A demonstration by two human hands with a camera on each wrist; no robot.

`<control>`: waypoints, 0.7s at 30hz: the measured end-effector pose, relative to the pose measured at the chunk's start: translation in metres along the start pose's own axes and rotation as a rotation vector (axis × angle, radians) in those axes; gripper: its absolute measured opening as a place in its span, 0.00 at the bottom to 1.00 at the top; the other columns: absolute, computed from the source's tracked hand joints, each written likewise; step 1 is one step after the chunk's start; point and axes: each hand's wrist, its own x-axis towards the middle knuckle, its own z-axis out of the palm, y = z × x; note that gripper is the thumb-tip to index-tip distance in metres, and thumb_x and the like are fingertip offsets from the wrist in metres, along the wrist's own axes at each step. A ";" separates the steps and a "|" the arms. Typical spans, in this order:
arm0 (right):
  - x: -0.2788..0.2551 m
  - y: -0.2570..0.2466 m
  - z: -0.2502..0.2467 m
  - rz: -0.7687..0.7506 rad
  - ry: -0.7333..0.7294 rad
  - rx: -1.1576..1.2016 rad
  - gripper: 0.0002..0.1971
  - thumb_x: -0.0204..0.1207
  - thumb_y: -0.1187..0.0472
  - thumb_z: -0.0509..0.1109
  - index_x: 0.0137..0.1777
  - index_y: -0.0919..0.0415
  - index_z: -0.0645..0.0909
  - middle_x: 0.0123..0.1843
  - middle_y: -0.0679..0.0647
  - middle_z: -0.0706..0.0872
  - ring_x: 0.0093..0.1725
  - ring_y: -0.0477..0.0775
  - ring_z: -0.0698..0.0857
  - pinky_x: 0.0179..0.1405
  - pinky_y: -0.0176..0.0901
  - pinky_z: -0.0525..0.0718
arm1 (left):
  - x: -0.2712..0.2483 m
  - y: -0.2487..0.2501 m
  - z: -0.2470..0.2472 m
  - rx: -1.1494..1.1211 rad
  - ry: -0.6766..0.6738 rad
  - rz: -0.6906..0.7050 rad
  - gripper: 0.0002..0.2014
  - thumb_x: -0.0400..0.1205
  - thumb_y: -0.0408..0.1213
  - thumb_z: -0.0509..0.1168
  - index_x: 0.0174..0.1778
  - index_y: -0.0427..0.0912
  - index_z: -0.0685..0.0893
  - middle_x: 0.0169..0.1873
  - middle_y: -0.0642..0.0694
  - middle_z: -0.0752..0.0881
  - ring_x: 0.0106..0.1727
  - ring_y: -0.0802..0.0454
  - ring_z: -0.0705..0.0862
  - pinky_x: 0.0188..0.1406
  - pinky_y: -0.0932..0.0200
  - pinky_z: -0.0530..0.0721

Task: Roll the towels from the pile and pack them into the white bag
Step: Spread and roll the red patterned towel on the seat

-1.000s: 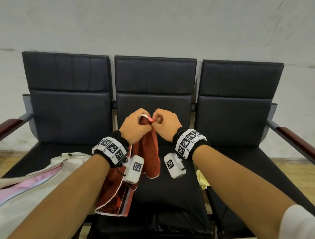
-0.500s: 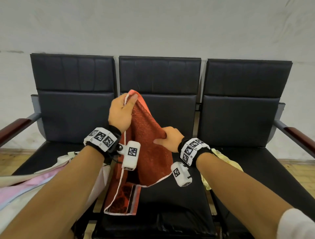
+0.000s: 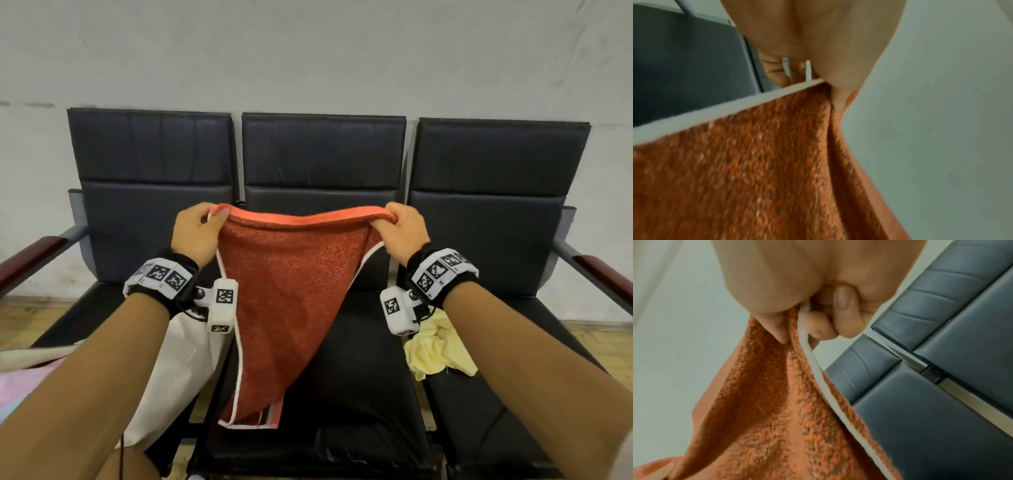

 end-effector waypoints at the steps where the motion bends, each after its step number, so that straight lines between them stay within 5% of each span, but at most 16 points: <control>1: -0.005 0.002 0.000 0.024 -0.022 -0.001 0.20 0.75 0.59 0.72 0.26 0.54 0.65 0.24 0.49 0.72 0.27 0.51 0.75 0.32 0.47 0.77 | -0.001 -0.007 0.002 0.064 -0.068 -0.025 0.07 0.84 0.38 0.69 0.46 0.39 0.90 0.40 0.41 0.89 0.44 0.46 0.86 0.53 0.49 0.83; 4: -0.022 0.015 0.004 0.167 -0.128 0.053 0.19 0.77 0.58 0.71 0.29 0.57 0.66 0.25 0.54 0.75 0.21 0.52 0.78 0.21 0.38 0.74 | -0.011 -0.025 0.009 0.213 -0.202 -0.130 0.09 0.83 0.42 0.70 0.41 0.42 0.90 0.39 0.39 0.91 0.46 0.39 0.88 0.53 0.45 0.85; 7: -0.031 0.037 0.017 0.332 -0.215 0.182 0.12 0.81 0.55 0.66 0.39 0.60 0.73 0.30 0.65 0.84 0.25 0.63 0.87 0.19 0.41 0.78 | -0.022 -0.029 0.019 0.239 -0.341 -0.276 0.11 0.85 0.42 0.67 0.43 0.39 0.88 0.30 0.40 0.86 0.33 0.41 0.86 0.31 0.54 0.83; 9: -0.033 0.048 0.028 0.472 -0.205 0.339 0.10 0.84 0.55 0.64 0.44 0.60 0.74 0.39 0.66 0.87 0.33 0.67 0.91 0.27 0.50 0.88 | -0.027 -0.028 0.028 0.107 -0.416 -0.459 0.09 0.87 0.41 0.65 0.46 0.42 0.86 0.34 0.39 0.87 0.27 0.46 0.88 0.21 0.58 0.83; 12: -0.029 0.062 0.047 0.603 -0.191 0.420 0.10 0.85 0.53 0.63 0.45 0.58 0.74 0.46 0.59 0.85 0.44 0.62 0.92 0.44 0.55 0.91 | -0.025 -0.027 0.041 -0.187 -0.365 -0.640 0.07 0.88 0.38 0.63 0.45 0.43 0.82 0.45 0.38 0.86 0.31 0.46 0.90 0.25 0.56 0.89; 16: 0.010 0.058 0.055 0.460 -0.081 0.311 0.22 0.77 0.39 0.61 0.43 0.61 0.77 0.45 0.64 0.86 0.44 0.61 0.89 0.48 0.56 0.87 | 0.006 -0.001 0.048 -0.355 -0.095 -0.492 0.09 0.88 0.37 0.63 0.41 0.47 0.81 0.44 0.43 0.87 0.41 0.50 0.89 0.41 0.56 0.88; 18: 0.037 0.022 0.045 0.314 0.025 0.301 0.19 0.81 0.45 0.60 0.46 0.63 0.80 0.43 0.59 0.87 0.44 0.57 0.86 0.53 0.56 0.84 | 0.029 0.025 0.040 -0.482 0.033 -0.347 0.10 0.88 0.37 0.64 0.41 0.49 0.83 0.40 0.47 0.88 0.47 0.50 0.89 0.47 0.56 0.86; 21: 0.075 -0.045 0.016 0.083 0.185 0.329 0.13 0.86 0.56 0.58 0.49 0.61 0.81 0.43 0.49 0.83 0.42 0.47 0.80 0.53 0.51 0.78 | 0.062 0.062 0.019 -0.573 0.216 -0.135 0.07 0.82 0.45 0.68 0.39 0.53 0.89 0.37 0.48 0.87 0.43 0.50 0.85 0.48 0.50 0.85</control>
